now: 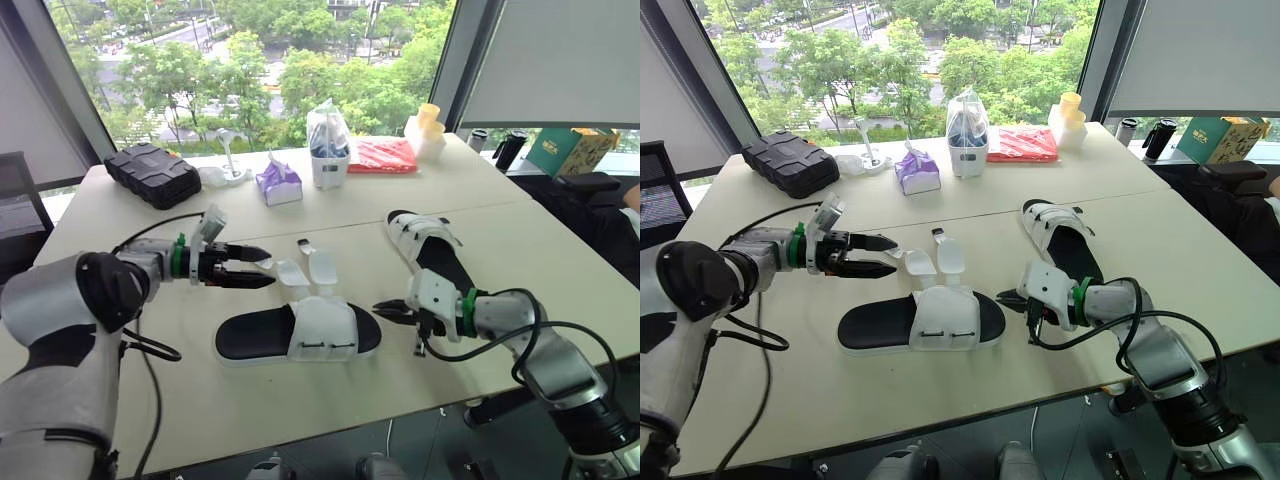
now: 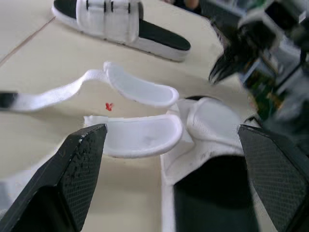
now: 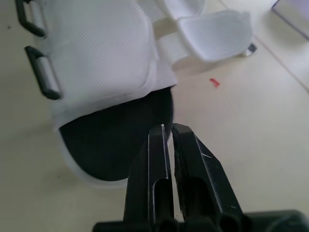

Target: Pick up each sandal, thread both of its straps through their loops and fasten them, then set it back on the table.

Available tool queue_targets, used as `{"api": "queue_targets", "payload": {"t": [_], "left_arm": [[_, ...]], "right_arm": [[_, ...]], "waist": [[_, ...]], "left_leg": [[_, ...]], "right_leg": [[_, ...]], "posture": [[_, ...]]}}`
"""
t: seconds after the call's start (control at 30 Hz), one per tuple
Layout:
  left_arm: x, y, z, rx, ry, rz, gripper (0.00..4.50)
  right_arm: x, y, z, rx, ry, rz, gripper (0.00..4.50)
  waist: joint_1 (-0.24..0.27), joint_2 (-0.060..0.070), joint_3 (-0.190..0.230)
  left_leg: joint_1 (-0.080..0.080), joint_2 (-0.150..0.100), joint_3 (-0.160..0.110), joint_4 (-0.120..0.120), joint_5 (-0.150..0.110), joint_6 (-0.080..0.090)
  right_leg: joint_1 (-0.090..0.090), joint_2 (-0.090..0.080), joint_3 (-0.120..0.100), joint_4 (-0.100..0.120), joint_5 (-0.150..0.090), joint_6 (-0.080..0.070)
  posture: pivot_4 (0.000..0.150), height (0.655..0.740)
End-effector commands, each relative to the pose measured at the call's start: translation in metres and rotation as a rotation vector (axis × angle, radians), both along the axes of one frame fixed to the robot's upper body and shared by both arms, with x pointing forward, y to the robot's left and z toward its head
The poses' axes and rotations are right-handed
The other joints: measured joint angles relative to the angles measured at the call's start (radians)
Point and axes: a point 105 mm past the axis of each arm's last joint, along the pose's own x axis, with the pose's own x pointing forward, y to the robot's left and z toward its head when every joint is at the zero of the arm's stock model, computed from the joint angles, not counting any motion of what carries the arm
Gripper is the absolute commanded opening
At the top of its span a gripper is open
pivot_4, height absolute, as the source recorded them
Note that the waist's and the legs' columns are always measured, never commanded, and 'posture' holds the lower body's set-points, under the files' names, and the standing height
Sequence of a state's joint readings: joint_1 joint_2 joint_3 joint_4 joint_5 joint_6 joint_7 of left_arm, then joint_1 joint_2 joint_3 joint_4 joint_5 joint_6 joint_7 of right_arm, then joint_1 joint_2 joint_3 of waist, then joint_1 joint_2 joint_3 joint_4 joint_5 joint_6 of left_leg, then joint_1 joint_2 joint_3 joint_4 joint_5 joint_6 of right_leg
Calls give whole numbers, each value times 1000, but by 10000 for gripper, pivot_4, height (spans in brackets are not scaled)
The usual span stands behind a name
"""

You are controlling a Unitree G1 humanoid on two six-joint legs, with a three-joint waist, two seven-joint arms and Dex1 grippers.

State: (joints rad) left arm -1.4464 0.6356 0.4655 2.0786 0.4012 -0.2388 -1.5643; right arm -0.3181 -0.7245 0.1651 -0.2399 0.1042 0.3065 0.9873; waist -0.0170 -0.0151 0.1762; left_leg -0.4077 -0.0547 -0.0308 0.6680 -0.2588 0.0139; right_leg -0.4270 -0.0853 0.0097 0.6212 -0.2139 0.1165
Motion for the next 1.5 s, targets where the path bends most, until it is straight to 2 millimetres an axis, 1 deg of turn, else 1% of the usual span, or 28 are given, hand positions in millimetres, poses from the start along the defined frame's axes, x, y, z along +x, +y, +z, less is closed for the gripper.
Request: {"api": "queue_targets", "payload": {"t": [0.03, 0.23, 0.33, 0.5, 0.67, 0.7, 0.73, 0.83, 0.97, 1.13, 1.27, 1.37, 1.5], "left_arm": [[-2, -9, -6, -86, 169, 24, 45000], [-1, -21, -26, -118, 355, 105, 45000], [2, -23, -33, -112, 402, 161, 45000], [8, -17, -30, -144, 449, 251, 45000], [9, -8, -26, -165, 483, 288, 45000], [8, -4, -27, -177, 508, 300, 45000], [4, -3, -32, -168, 524, 287, 45000], [0, -7, -42, -168, 588, 292, 45000], [5, 0, -35, -228, 608, 355, 45000], [5, 3, -39, -233, 648, 393, 45000], [11, -20, -51, -275, 723, 440, 45000], [18, -32, -53, -303, 751, 492, 45000], [27, -35, -51, -311, 698, 546, 45000]], "right_arm": [[-6, 10, -1, 22, 4, 55, 670], [-5, 23, -13, 29, 23, 94, 670], [-6, 31, -19, 37, 47, 128, 670], [-7, 38, -30, 13, 60, 163, 670], [-7, 43, -31, 10, 55, 192, 670], [-7, 45, -31, 12, 55, 200, 670], [-6, 48, -31, 12, 51, 207, 670], [-3, 50, -32, 6, 46, 217, 670], [-1, 50, -34, -8, 39, 229, 670], [1, 48, -36, -23, 34, 234, 670], [3, 47, -37, -33, 29, 239, 670], [4, 46, -36, -38, 25, 240, 670], [5, 46, -36, -43, 22, 240, 670]], "waist": [[0, 0, 0], [0, 0, 0], [1, 0, 0], [0, -1, 0], [-2, -1, 0], [-3, -1, 0], [-4, -1, 0], [-3, -1, 0], [-5, -1, 0], [-4, -1, 0], [-1, -2, -1], [0, -2, -1], [2, -2, -1]], "left_leg": [[0, 0, 0, 0, 0, 0], [1, 0, 0, 0, 0, 0], [1, 0, 0, 0, 0, 0], [1, -1, 1, 0, 0, 0], [3, -1, 1, 0, 0, 0], [3, -1, 1, 0, 0, 0], [3, 0, 1, 0, 0, 0], [4, 0, 2, 0, 0, -1], [4, 0, 1, 0, 0, -1], [5, 0, 2, 0, 0, -1], [6, 0, 2, 0, 0, -1], [7, -1, 2, 0, 0, -1], [11, -1, 2, 0, 0, -1]], "right_leg": [[0, 0, 0, 0, 0, 0], [-1, 0, 1, 3, 0, 0], [-2, -1, 1, 7, 0, 0], [-2, -1, 1, 7, 0, 0], [-2, -1, 1, 7, 0, 0], [-2, -1, 1, 7, 0, 0], [-2, -1, 1, 7, 0, 0], [-2, -1, 1, 8, 0, 0], [-2, -1, 1, 8, 0, 0], [-2, -1, 1, 9, 0, 0], [-1, -2, 1, 9, 0, 0], [0, -2, 1, 9, 0, 0], [4, -2, 2, 9, 0, 0]], "posture": [[1500, 7400], [1500, 7400], [1500, 7400], [1500, 7400], [1500, 7400], [1500, 7400], [1500, 7400], [1500, 7400], [1500, 7400], [1500, 7400], [1500, 7400], [1500, 7400], [1500, 7400]]}}
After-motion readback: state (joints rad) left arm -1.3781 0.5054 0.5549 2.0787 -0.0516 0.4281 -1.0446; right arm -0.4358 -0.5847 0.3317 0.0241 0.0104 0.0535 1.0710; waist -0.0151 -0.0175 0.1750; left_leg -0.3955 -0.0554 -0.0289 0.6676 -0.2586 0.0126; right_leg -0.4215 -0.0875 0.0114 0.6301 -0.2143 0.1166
